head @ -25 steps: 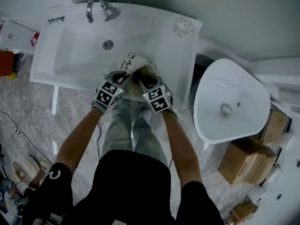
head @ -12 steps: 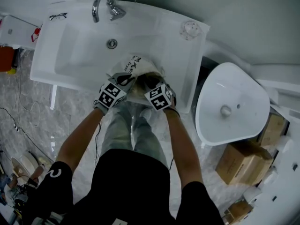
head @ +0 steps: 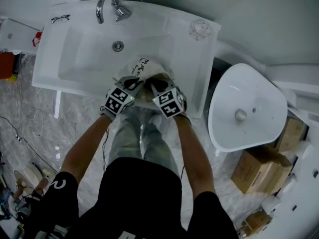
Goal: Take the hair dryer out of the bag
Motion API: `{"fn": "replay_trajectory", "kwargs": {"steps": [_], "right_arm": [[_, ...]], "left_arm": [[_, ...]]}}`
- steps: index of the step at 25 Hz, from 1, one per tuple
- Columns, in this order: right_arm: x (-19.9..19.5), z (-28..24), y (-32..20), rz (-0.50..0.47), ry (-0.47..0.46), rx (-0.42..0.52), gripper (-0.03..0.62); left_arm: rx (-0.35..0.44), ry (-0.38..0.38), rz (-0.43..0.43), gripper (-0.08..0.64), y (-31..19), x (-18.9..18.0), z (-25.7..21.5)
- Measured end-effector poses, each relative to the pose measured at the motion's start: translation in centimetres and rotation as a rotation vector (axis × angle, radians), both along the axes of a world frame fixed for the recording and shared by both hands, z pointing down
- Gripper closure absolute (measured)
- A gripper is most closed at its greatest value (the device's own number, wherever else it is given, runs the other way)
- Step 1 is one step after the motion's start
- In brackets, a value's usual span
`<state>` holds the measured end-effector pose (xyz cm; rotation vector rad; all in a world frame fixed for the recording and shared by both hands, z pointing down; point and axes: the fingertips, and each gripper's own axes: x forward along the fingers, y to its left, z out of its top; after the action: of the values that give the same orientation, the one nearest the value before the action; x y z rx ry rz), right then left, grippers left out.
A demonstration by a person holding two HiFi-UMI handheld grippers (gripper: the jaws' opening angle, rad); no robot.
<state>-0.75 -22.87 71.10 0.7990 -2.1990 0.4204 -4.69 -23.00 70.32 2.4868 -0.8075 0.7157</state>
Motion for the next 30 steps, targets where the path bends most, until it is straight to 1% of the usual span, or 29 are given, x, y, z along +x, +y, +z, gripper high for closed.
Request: {"fn": "replay_trajectory", "kwargs": {"steps": [5,10,15,21,26,30], "right_arm": [[1.4,-2.3,0.3,0.028,-0.006,0.02,0.543],[4.6,-4.5,1.4,0.082,-0.025,0.041,0.545],[6.5,-7.8,3.2,0.065,-0.055,0.127,0.545],[10.1,-9.9,5.0,0.113,-0.084,0.184,0.546],[13.4,-10.5,6.4,0.168,-0.099,0.194,0.549],[15.6,-9.9,7.9,0.21,-0.108,0.183,0.554]], "left_arm": [[-0.003,-0.012,-0.027,0.515,-0.2,0.2,0.0],[-0.005,-0.033,-0.047,0.515,-0.2,0.9,0.2],[-0.012,-0.058,-0.042,0.515,-0.1,2.3,0.5],[-0.008,-0.086,-0.032,0.515,0.2,3.8,0.4],[0.004,-0.101,-0.015,0.515,0.7,5.1,0.0],[0.018,-0.103,-0.037,0.514,0.6,5.5,-0.9]]}}
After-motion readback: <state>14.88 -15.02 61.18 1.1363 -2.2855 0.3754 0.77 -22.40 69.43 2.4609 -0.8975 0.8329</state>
